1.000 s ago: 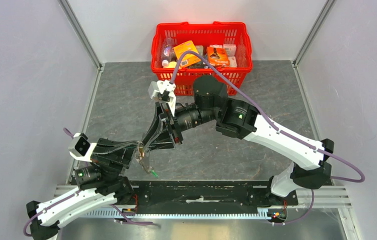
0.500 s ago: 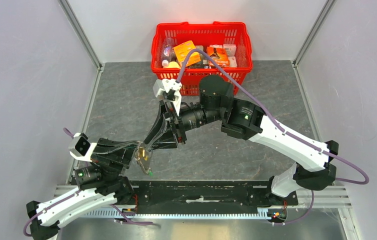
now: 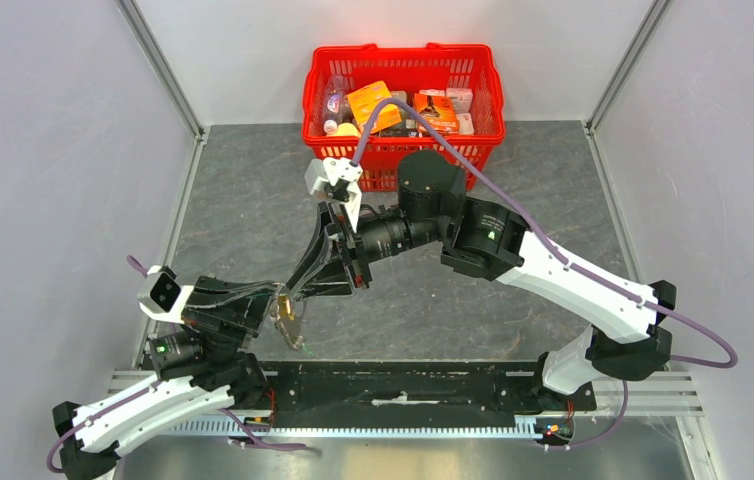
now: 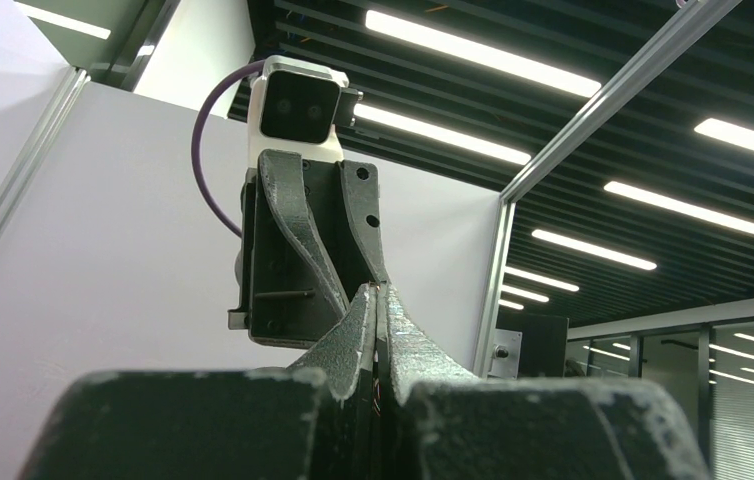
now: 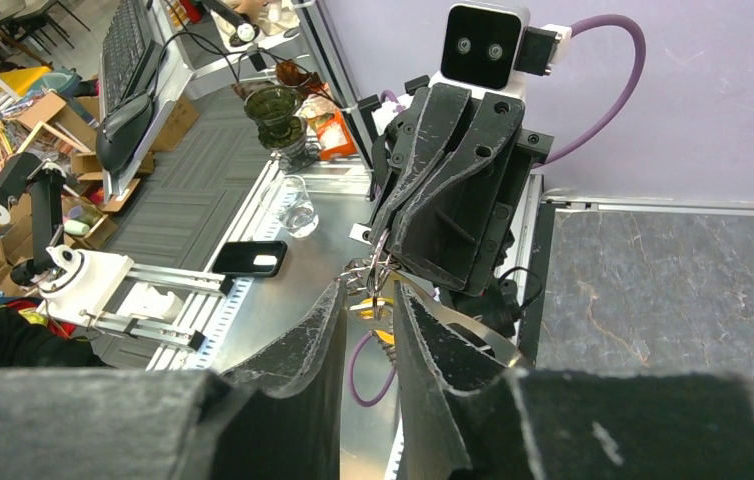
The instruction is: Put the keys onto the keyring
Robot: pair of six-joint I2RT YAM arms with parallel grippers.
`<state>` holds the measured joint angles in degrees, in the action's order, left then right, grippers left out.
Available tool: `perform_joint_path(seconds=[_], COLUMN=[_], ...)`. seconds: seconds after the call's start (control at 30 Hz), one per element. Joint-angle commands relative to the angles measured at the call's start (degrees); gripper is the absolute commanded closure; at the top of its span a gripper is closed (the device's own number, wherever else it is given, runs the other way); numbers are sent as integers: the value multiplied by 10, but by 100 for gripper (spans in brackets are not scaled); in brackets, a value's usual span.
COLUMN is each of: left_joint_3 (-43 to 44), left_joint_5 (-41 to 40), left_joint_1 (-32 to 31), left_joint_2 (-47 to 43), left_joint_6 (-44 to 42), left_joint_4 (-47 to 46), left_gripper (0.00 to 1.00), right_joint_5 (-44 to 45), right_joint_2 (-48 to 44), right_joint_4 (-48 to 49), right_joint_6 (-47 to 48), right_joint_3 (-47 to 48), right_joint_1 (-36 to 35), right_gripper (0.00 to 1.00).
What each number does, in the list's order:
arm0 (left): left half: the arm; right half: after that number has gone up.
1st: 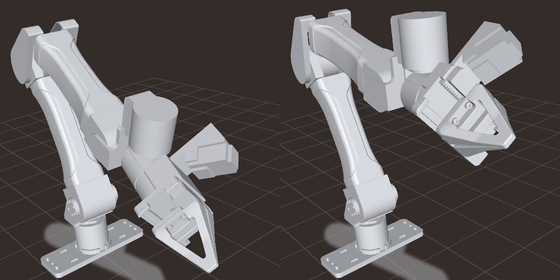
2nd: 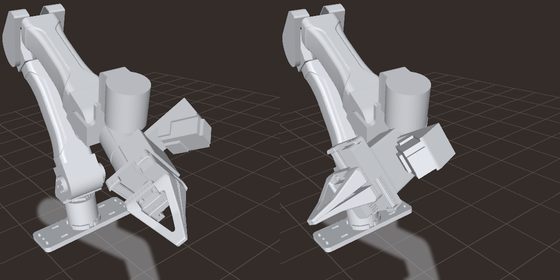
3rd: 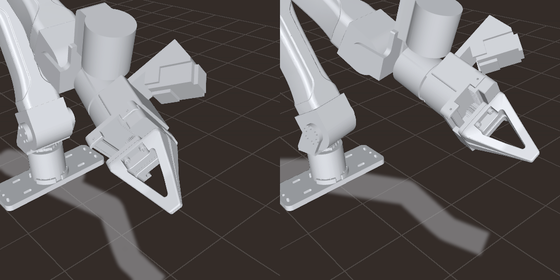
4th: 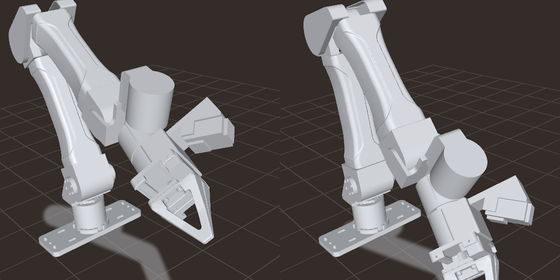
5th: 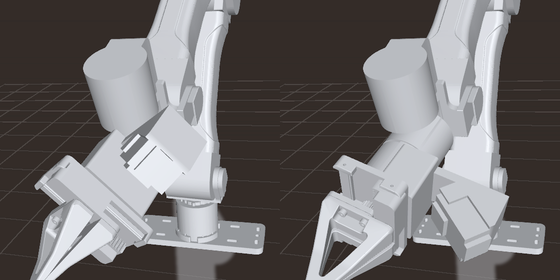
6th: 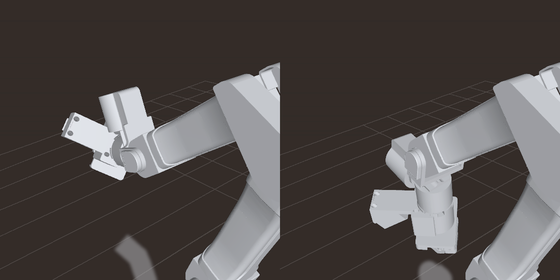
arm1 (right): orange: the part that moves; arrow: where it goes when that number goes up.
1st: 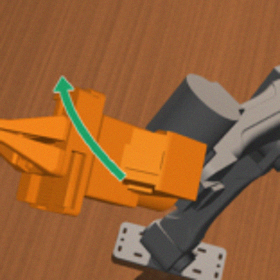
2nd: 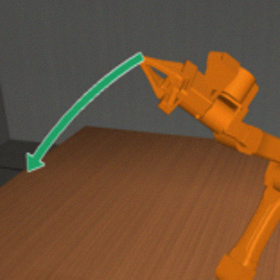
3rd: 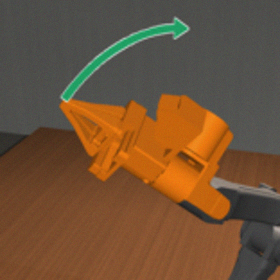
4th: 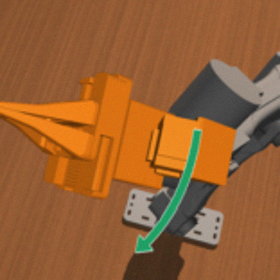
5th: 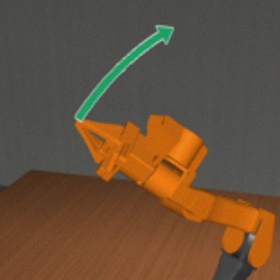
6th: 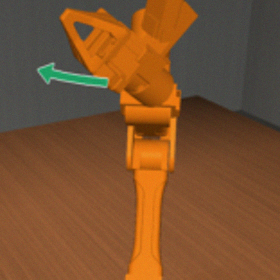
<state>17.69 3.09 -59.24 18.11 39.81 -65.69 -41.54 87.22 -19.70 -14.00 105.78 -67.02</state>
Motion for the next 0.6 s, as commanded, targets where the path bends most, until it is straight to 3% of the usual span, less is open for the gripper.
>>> perform_joint_path(seconds=[0.0, 0.57], left_joint_3=[15, 14], left_joint_5=[-13, -17], left_joint_1=[-1, 0], left_joint_2=[-4, 4], left_joint_6=[-4, -4], left_joint_4=[-16, -28], left_gripper=[98, 98], right_joint_5=[7, 34], right_joint_2=[4, 6], right_joint_4=[26, 23], right_joint_6=[-2, 5], right_joint_3=[14, 13], right_joint_1=[-6, -13], right_gripper=[70, 78])
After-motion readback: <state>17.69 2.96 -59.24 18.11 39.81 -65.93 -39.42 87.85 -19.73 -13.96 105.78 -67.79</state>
